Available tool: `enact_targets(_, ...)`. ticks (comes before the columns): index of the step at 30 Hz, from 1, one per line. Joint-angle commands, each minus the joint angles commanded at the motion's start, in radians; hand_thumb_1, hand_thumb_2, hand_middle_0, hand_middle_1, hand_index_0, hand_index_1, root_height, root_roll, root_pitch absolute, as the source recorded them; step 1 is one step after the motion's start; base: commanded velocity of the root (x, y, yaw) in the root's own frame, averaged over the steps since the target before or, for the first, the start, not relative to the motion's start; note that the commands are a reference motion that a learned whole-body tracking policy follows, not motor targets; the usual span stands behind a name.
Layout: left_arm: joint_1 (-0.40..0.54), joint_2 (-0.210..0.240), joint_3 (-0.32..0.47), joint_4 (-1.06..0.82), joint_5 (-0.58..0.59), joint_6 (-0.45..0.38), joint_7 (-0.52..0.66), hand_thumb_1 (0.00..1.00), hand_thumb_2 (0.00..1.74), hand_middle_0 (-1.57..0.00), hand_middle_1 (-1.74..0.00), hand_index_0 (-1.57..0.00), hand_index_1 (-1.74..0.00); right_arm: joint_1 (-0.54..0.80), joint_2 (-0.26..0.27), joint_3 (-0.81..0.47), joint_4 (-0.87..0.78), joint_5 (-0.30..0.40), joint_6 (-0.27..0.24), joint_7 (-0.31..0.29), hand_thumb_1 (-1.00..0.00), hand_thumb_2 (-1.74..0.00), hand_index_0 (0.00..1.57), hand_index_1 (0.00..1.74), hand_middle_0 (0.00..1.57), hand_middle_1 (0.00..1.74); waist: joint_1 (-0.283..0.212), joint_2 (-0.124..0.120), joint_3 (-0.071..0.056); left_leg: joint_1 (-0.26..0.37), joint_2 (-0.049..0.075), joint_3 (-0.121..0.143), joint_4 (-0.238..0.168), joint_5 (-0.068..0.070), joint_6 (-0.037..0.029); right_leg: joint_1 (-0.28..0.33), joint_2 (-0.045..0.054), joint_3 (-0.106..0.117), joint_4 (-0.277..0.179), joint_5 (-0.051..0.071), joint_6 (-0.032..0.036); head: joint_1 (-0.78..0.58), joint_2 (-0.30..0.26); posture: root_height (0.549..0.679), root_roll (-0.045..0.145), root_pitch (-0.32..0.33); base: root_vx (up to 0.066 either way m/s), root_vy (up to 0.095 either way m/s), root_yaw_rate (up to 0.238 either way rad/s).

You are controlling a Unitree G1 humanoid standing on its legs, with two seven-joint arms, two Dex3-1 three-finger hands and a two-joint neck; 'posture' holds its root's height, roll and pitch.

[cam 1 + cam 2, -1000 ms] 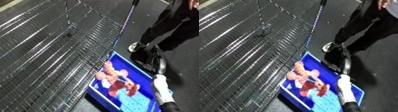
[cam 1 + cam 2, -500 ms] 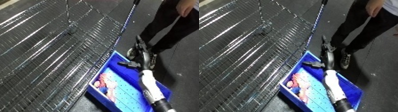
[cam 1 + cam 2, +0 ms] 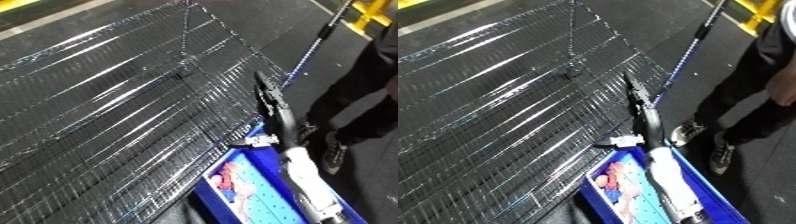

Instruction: Pick up the object and place it into the box

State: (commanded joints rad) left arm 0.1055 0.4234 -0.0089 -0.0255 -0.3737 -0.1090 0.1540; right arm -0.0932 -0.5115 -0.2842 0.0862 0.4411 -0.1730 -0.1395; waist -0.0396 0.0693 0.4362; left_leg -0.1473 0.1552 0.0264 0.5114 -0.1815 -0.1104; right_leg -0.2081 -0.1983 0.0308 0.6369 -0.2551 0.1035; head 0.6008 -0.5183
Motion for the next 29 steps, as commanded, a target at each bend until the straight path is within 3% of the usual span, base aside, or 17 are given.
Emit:
enact_targets(6,-0.014,-0.011,-0.012,-0.019,0.018,0.002,0.004,1.00,1.74,-1.57,-1.74,-1.57,-1.74,-0.013,0.022,0.109,-0.059,-0.052,0.024,0.037,0.00,0.00,0.00,0.00,0.00,0.00,0.023,-0.021,-0.002,-0.006,-0.002,-0.013,-0.005,0.003,0.0011,0.006,-0.0016,-0.015,-0.001,-0.002,-0.0014,-0.179,-0.014,0.650,0.052,-0.119,0.007,-0.009,0.086)
enact_targets(19,-0.050,-0.025,-0.012,-0.008,0.037,0.003,0.026,1.00,1.74,-1.57,-1.74,-1.57,-1.74,-0.020,0.037,0.254,-0.056,-0.145,0.057,0.084,0.00,0.00,0.00,0.00,0.00,0.00,0.064,-0.050,-0.001,-0.012,-0.005,-0.032,0.002,-0.002,0.0029,0.016,-0.0058,-0.037,0.004,-0.005,-0.0006,-0.417,-0.065,0.650,0.045,-0.120,0.005,0.006,0.054)
enact_targets(29,-0.061,-0.035,0.001,0.012,0.047,0.003,0.041,1.00,1.74,-1.57,-1.74,-1.57,-1.74,-0.021,0.084,0.277,-0.025,-0.108,0.039,0.075,0.00,0.00,0.00,0.00,0.00,0.00,0.076,-0.061,-0.001,-0.007,-0.005,-0.032,0.000,-0.005,0.0047,0.017,-0.0043,-0.038,0.001,-0.007,0.0015,-0.410,-0.093,0.650,0.045,-0.119,0.007,0.014,-0.005)
